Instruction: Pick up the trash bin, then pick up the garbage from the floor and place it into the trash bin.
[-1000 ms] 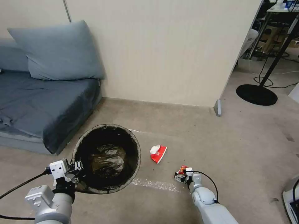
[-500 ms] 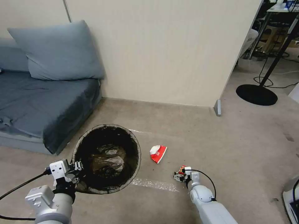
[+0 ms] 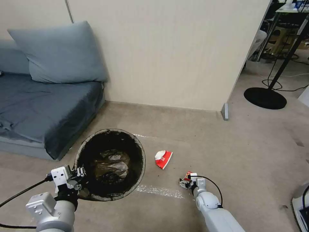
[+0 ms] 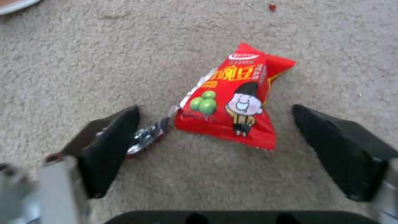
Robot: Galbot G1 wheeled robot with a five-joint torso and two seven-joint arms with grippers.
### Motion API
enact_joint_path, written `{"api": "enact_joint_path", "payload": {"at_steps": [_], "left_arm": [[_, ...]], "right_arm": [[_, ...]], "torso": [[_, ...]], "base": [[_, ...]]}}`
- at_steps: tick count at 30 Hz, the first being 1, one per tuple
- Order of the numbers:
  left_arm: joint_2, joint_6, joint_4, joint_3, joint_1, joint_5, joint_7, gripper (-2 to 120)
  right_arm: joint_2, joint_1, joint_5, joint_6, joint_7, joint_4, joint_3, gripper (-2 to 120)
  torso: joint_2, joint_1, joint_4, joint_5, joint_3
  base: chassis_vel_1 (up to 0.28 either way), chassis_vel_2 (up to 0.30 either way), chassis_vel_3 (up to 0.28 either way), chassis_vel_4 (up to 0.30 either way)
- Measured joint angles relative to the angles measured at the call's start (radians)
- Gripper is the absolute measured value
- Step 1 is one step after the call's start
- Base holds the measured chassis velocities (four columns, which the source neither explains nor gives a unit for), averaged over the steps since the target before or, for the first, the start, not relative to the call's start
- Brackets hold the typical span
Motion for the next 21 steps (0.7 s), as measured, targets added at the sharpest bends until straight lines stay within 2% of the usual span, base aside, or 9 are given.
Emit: {"api": "enact_joint_path", "payload": {"at_steps": [4, 6, 9, 10, 12, 13, 16, 18, 21], "left_arm": [[-0.001, -0.001, 0.000, 0.001, 0.000, 0.000, 0.002, 3], [-0.001, -0.001, 0.000, 0.001, 0.000, 0.000, 0.003, 3], [-0.001, -0.001, 0.000, 0.002, 0.000, 0.000, 0.004, 3], [-0.001, -0.002, 0.000, 0.002, 0.000, 0.000, 0.006, 3], [-0.001, -0.002, 0.000, 0.003, 0.000, 0.000, 0.006, 3], [-0.001, -0.002, 0.000, 0.003, 0.000, 0.000, 0.006, 3], [-0.002, -0.002, 0.000, 0.004, -0.002, 0.000, 0.006, 3], [-0.002, -0.002, 0.000, 0.004, -0.002, 0.000, 0.006, 3], [-0.002, -0.002, 0.000, 0.004, -0.003, 0.000, 0.007, 3]], "right_arm": [[0.000, 0.004, -0.001, 0.002, 0.001, -0.003, 0.000, 69], [0.000, 0.005, -0.001, 0.002, 0.001, -0.003, 0.000, 65], [0.000, 0.006, -0.001, 0.003, 0.002, -0.004, 0.000, 54], [0.001, 0.007, -0.002, 0.003, 0.002, -0.003, -0.002, 42], [0.001, 0.008, -0.002, 0.003, 0.002, -0.002, -0.006, 32], [0.001, 0.008, -0.002, 0.003, 0.002, -0.002, -0.006, 32], [0.002, 0.008, -0.002, 0.003, 0.002, -0.002, -0.007, 19], [0.002, 0.008, -0.002, 0.003, 0.001, -0.002, -0.007, 16], [0.000, 0.005, -0.003, 0.004, 0.001, -0.001, -0.005, 1]], "torso": [[0.000, 0.000, -0.0001, -0.0002, 0.000], [0.000, 0.000, -0.0001, -0.0001, 0.000], [0.000, 0.000, -0.0001, -0.0002, 0.000], [0.000, 0.000, -0.0001, 0.0000, 0.000], [0.000, 0.000, 0.0002, 0.0004, 0.000], [0.000, 0.000, 0.0002, 0.0004, 0.000], [0.000, 0.000, 0.0003, 0.0005, 0.000], [0.000, 0.000, 0.0003, 0.0004, 0.000], [0.000, 0.000, 0.0003, 0.0003, 0.000]], "base": [[0.000, 0.000, 0.000, 0.000], [0.000, 0.000, 0.000, 0.000], [0.000, 0.000, 0.000, 0.000], [0.000, 0.000, 0.000, 0.000], [0.000, 0.000, 0.000, 0.000], [0.000, 0.000, 0.000, 0.000], [0.000, 0.000, 0.000, 0.000], [0.000, 0.000, 0.000, 0.000], [0.000, 0.000, 0.000, 0.000]]}}
